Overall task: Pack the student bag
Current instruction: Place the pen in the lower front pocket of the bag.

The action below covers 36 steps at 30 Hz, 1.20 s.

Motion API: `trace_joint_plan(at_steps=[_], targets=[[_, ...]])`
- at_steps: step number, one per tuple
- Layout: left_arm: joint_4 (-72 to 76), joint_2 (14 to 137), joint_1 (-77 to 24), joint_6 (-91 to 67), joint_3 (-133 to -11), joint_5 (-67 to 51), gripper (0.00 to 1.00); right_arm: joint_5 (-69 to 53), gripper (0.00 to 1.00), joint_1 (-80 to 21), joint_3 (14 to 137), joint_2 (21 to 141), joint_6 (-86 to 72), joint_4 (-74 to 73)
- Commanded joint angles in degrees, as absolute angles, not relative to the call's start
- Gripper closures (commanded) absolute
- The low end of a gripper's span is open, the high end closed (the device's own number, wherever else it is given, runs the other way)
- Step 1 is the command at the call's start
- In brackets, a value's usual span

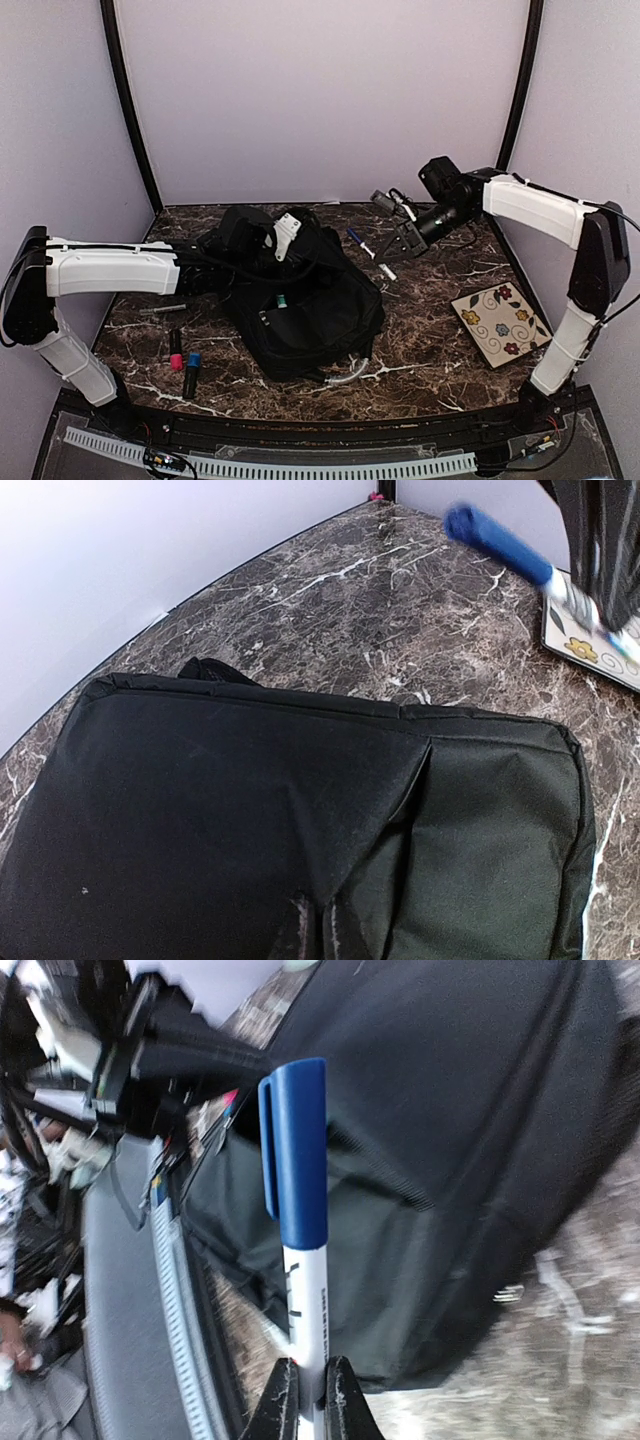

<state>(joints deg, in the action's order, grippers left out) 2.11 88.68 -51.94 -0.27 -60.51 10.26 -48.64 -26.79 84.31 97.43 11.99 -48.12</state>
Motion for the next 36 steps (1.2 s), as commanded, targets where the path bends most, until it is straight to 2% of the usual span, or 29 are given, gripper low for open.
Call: trace_joint_plan(at_steps=[1,10,16,22,30,36], targets=[[12.38,85.88,-52.05,-3.97,-59.62,8.15,1.0,-56.08,0.94,-31.76,84.46,102.75,15.13,-56.82],[14.67,88.0,-50.36,-13.99,-63.12,6.73,1.0,-53.6,0.94,-36.55,85.85,106.19,8.44,-53.68],[21.96,93.11,-50.36,-22.46,-65.49,4.13,1.0,-43.32,0.94,-36.21,85.69,107.43,4.44,-51.26],[25.32,98.31,-50.36,-27.64,-68.95,-0.17,1.0,-39.48,0.92,-33.24,83.94,105.11,1.46,-49.95],[21.2,99.61,-50.45,-27.45,-71.68,-1.51,1.0,-50.37,0.91,-30.85,85.92,111.57,-3.44,-47.05],[19.59,98.66,-50.54,-27.95,-70.93,0.02,1.0,-53.34,0.9,-30.85,89.79,117.24,-9.87,-41.82]])
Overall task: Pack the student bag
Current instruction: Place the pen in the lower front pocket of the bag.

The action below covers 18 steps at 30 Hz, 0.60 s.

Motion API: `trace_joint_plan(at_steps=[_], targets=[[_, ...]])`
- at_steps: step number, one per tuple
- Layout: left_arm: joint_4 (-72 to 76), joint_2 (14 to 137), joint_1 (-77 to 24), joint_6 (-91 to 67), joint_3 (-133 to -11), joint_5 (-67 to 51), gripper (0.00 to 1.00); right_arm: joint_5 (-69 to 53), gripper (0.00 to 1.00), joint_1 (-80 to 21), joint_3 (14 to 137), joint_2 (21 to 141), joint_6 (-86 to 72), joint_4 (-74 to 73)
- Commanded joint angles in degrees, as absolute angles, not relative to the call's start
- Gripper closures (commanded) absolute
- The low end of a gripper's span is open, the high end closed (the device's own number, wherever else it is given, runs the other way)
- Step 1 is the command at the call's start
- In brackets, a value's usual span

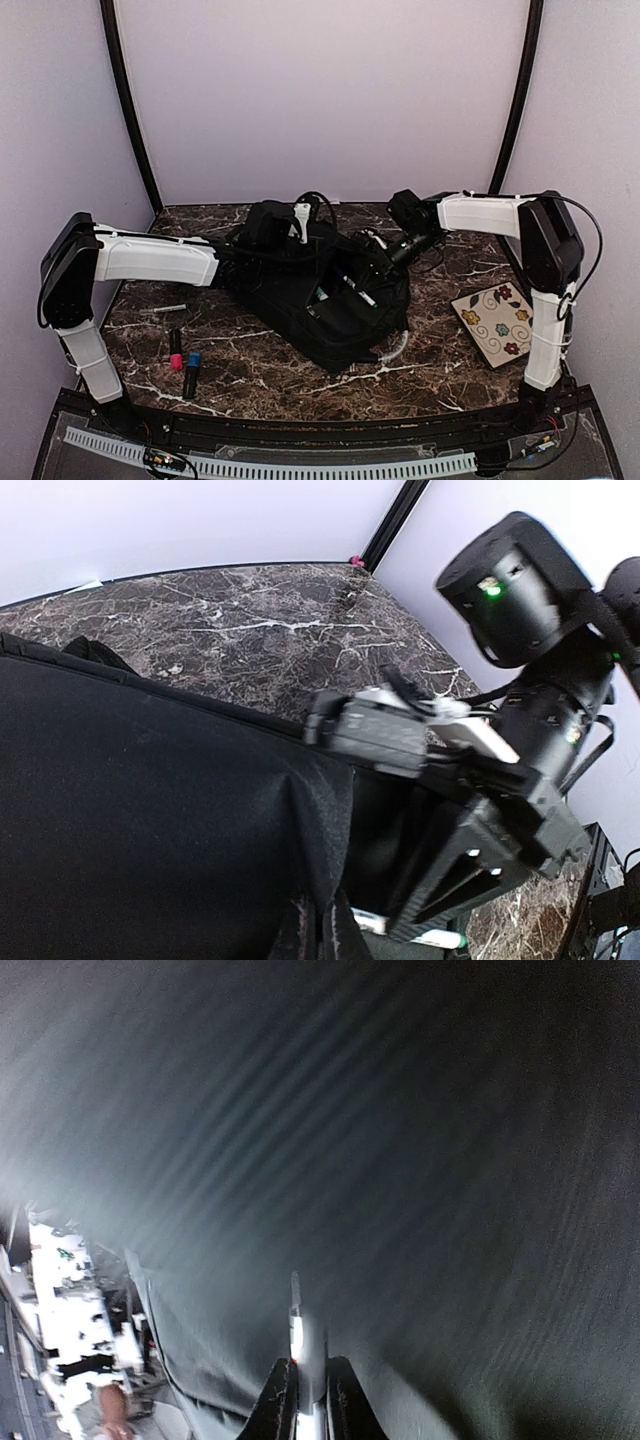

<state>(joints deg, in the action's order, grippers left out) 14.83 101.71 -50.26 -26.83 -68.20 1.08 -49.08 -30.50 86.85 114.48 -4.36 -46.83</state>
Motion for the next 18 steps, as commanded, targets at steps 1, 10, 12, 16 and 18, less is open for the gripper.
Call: trace_joint_plan(at_steps=[1,10,12,16,18], targets=[[19.41,98.7,-50.54,-27.95,-71.04,0.08,1.0,-53.57,0.9,-30.84,89.67,117.94,-11.81,-40.16],[17.29,99.5,-50.58,-29.21,-72.69,-0.19,1.0,-53.58,0.9,-30.78,76.32,116.1,-51.27,7.81],[17.29,99.49,-50.62,-29.35,-72.75,-0.03,1.0,-51.06,0.85,-31.17,75.02,116.08,-58.21,15.06],[16.86,99.41,-50.8,-28.82,-73.01,0.24,1.0,-49.24,0.68,-32.92,75.99,116.41,-60.16,17.52],[16.71,99.25,-50.84,-28.46,-72.97,0.56,1.0,-49.73,0.62,-33.64,76.32,116.12,-59.76,17.18]])
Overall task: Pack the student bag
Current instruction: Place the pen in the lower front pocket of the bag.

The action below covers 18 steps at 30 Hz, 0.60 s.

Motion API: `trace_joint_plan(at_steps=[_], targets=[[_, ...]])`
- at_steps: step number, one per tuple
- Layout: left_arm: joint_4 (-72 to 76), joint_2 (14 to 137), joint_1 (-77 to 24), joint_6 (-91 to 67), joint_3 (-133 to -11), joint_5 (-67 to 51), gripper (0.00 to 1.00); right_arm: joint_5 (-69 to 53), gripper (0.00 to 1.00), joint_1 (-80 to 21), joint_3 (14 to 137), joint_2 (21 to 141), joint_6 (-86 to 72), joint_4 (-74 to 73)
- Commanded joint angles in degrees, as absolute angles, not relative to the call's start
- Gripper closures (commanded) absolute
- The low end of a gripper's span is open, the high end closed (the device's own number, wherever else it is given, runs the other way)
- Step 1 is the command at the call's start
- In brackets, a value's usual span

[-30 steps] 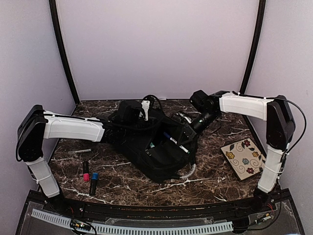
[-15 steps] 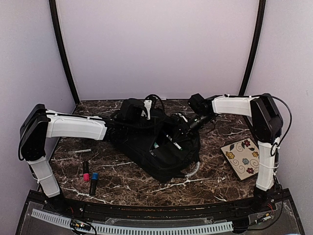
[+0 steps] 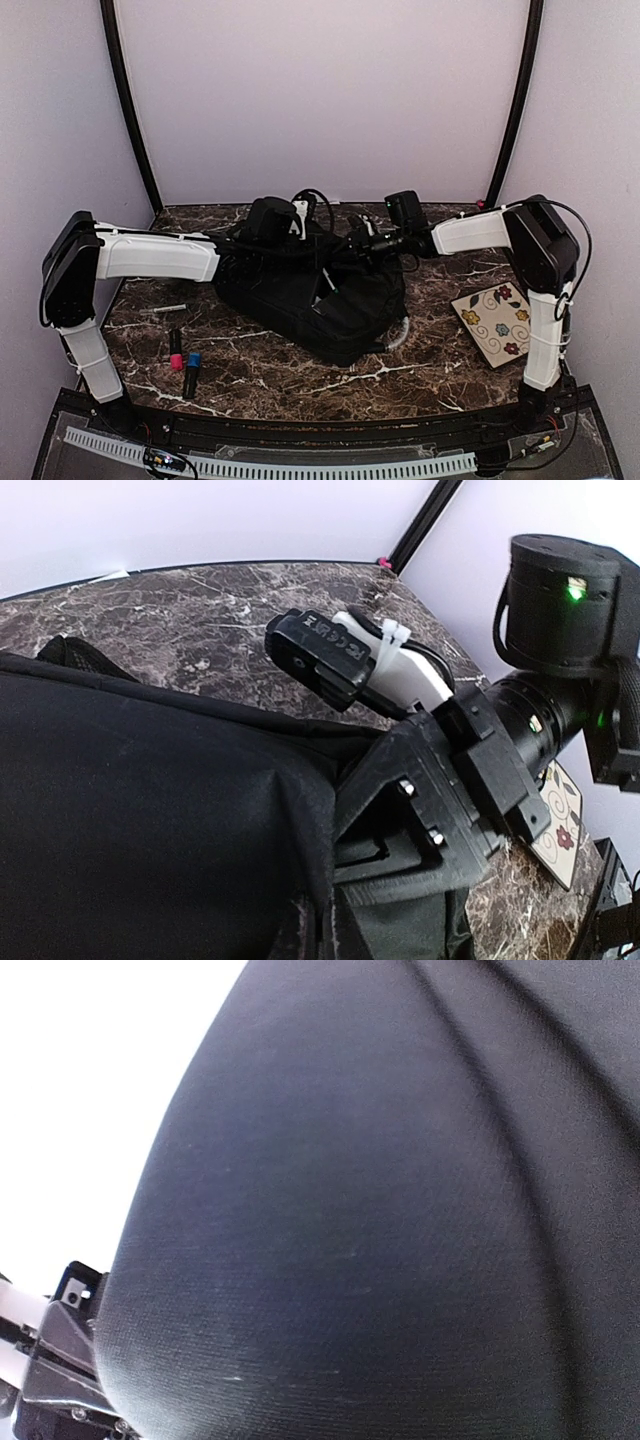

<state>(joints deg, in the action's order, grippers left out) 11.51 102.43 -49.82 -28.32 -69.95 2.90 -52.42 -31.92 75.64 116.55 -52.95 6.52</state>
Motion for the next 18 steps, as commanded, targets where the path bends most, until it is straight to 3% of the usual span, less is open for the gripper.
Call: trace_joint_plan(at_steps=[1,13,18], targets=[[16.63,99.11,-50.88,-28.28,-72.91,0.61,1.0,-49.92,0.6,-33.81,76.33,115.77,-59.05,16.32],[13.48,97.71,-50.98,-24.33,-71.83,0.83,1.0,-51.33,0.56,-32.61,71.79,105.55,-41.58,3.99],[4.7,97.05,-50.77,-17.88,-74.4,-0.88,1.0,-42.78,0.56,-32.32,73.97,97.23,-20.54,-11.84]])
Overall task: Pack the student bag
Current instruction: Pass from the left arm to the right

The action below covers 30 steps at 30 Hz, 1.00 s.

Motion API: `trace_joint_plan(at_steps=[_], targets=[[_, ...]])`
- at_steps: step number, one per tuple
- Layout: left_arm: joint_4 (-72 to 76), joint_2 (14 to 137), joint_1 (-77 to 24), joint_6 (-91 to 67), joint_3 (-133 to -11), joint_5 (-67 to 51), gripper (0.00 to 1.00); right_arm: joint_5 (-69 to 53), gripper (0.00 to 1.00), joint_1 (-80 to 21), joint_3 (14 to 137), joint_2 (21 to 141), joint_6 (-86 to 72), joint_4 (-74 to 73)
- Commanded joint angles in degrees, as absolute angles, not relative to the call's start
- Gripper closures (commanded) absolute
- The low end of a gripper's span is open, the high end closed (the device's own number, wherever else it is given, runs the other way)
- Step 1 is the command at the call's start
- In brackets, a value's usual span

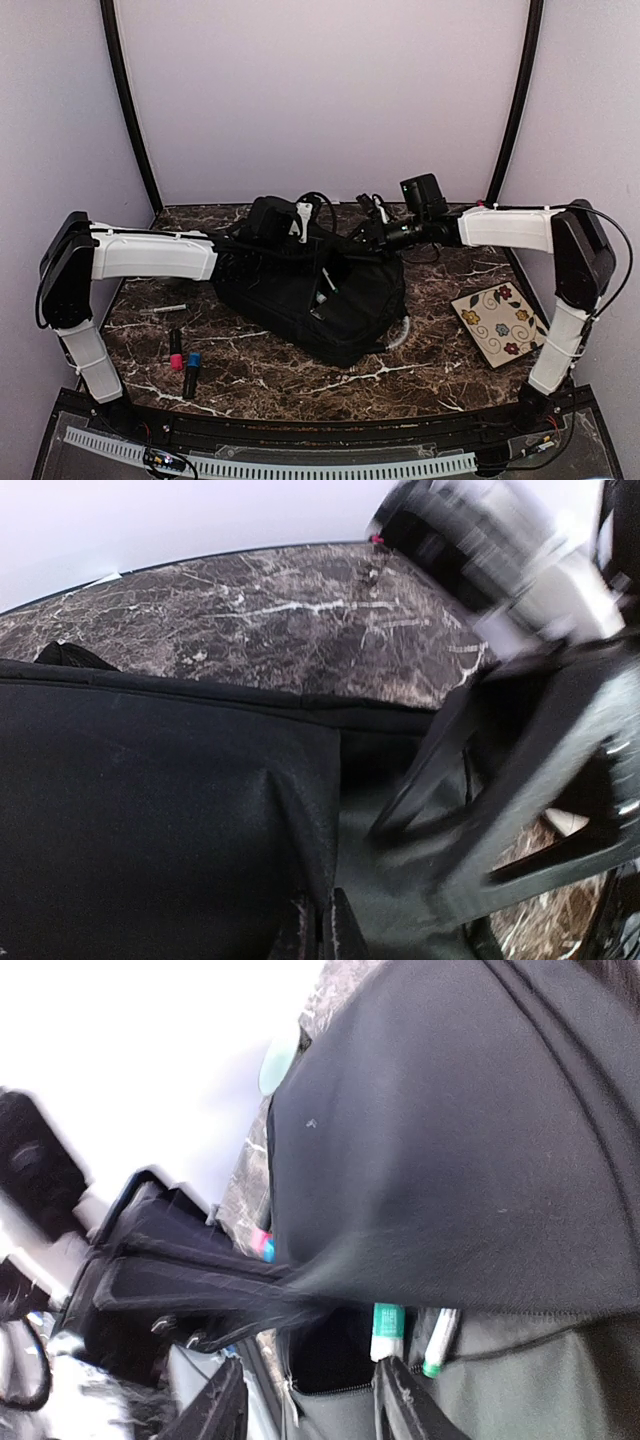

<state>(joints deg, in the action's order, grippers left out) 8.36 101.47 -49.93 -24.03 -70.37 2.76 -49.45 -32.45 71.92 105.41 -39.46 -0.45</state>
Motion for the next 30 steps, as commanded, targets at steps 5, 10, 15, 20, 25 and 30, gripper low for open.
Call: trace_joint_plan(at_steps=[5,10,15,20,25,30], targets=[[0.79,97.09,-47.72,-15.1,-76.71,-9.62,1.0,-41.91,0.56,-32.38,74.03,88.41,-2.73,-15.61],[0.36,97.69,-46.78,-9.36,-76.83,-12.47,1.0,-51.67,0.55,-33.79,79.83,88.03,10.3,-28.63],[1.85,96.76,-45.97,-8.11,-73.92,-12.5,1.0,-36.04,0.54,-35.6,81.94,90.84,19.18,-35.75],[4.18,94.79,-45.79,-8.7,-70.37,-15.85,1.0,-18.95,0.47,-35.61,78.84,94.57,25.57,-26.35],[6.31,93.69,-45.71,-11.04,-68.66,-17.47,1.0,-16.18,0.43,-35.63,82.04,101.14,32.05,-23.51],[8.66,92.72,-45.7,-12.95,-66.58,-17.36,1.0,-22.59,0.42,-36.1,83.53,105.29,33.39,-21.23]])
